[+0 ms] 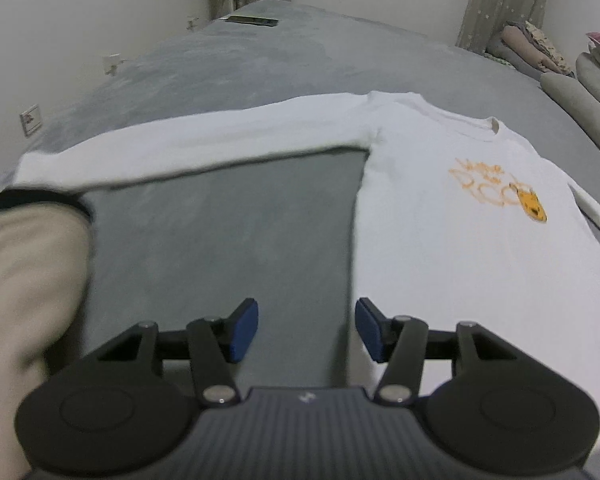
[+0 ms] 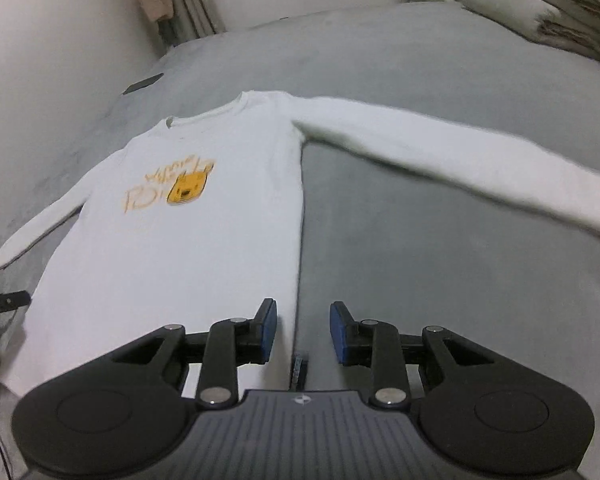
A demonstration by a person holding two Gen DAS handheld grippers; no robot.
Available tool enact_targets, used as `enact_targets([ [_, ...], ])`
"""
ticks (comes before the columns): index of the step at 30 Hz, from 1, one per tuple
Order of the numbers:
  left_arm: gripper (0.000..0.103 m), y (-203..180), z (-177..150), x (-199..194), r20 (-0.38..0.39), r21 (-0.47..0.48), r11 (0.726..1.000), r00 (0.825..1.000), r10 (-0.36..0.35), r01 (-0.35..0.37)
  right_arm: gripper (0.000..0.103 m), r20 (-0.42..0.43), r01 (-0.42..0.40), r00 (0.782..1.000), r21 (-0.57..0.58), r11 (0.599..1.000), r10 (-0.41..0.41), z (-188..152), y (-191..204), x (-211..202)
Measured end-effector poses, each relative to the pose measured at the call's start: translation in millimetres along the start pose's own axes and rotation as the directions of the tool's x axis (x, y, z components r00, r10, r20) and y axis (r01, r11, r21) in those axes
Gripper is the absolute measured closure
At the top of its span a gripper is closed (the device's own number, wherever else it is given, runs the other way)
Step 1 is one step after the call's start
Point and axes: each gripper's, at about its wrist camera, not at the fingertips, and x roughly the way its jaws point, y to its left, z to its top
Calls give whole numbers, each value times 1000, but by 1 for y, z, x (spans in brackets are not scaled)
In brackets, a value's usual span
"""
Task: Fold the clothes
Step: 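Pinch the shirt hem with the right gripper and smooth the body flat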
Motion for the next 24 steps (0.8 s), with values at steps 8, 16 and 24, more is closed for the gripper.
enact_targets([
  [8,50,2,-23,-21,-8,39,996,997,-81,81,75,-6,-65,998,61,996,65,-45,-6,-29],
  [16,99,-29,-38,-16,-5,162,982,995,-99,99,89,13,-37,999,31,999,36,-69,5,-34],
  [24,100,-22,-32,-47,28,132,980,988,-153,148,96,112,-107,989,41,993,101,-60,7,-74],
])
